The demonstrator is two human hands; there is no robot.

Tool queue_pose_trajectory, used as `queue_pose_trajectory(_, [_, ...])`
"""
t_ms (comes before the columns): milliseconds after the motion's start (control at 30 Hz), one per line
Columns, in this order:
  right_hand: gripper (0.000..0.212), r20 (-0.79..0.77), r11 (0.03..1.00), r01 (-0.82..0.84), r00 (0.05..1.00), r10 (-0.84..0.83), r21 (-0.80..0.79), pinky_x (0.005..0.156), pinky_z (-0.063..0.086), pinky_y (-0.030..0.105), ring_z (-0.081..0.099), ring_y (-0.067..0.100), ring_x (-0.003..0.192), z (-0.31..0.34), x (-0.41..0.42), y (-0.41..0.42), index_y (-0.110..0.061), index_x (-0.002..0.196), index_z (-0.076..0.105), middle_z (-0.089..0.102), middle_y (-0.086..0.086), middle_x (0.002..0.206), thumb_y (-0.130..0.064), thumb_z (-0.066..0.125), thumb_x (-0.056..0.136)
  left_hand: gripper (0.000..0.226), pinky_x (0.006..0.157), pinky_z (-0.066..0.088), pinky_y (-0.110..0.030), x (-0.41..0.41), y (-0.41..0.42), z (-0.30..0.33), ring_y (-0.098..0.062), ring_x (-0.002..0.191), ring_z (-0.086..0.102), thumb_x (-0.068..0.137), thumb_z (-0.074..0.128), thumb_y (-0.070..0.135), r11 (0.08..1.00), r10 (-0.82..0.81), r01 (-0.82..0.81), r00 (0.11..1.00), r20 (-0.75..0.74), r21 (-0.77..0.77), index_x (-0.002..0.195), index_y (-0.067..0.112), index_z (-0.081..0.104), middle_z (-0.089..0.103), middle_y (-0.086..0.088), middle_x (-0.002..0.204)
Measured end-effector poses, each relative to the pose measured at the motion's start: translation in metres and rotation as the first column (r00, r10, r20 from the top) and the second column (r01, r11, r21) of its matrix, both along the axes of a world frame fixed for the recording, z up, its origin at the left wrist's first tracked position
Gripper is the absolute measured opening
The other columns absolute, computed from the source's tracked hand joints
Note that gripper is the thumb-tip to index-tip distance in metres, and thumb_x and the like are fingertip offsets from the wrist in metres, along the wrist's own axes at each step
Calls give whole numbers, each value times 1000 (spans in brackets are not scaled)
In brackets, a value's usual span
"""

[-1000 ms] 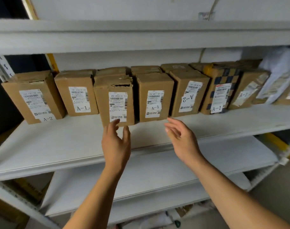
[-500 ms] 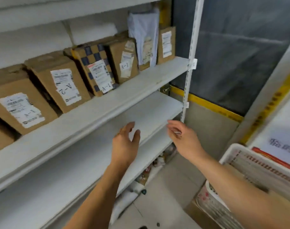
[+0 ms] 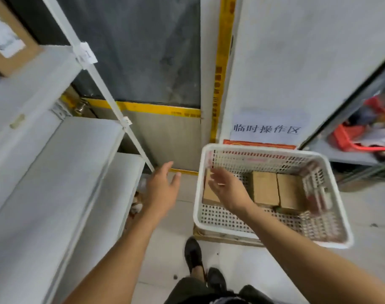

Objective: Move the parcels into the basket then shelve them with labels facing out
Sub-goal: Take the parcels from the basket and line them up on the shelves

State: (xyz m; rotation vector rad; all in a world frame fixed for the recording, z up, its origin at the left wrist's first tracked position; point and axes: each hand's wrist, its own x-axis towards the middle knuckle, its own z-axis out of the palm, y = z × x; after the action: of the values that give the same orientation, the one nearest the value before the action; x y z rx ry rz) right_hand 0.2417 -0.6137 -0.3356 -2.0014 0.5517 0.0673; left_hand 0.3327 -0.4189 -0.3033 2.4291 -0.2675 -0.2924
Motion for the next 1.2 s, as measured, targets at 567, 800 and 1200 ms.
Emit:
queue_pose_trajectory(567, [58,-400,893,449,822,-407,15,101,57,41,62,20,127,-172,-21,-141,-24,156,45,62,2,145,-42,62,104,67,120,40,-44,36,-203,-223,-31,148,42,105,59,40,936,-249,335,851,-463,111,161,14,34,40,-9,164])
queue_pose_trajectory(800, [60,-454,900,384,852,-260,205,94,48,28,55,21,139,-283,21,-146,-21,161,40,53,6,156,-33,62,106,80,125,29,-42,48,-210,-321,-31,156,28,104,60,40,954,8,140,873,-488,265,165,9,20,23,-12,172])
queue_pose_trajectory(1200, [80,-514,817,401,844,-153,414,112,49,41,56,21,134,-397,61,-161,-37,165,23,46,-2,160,-36,67,98,92,128,24,-50,54,-237,-391,-32,158,22,103,62,40,958,146,44,776,-613,283,168,15,2,19,-11,173])
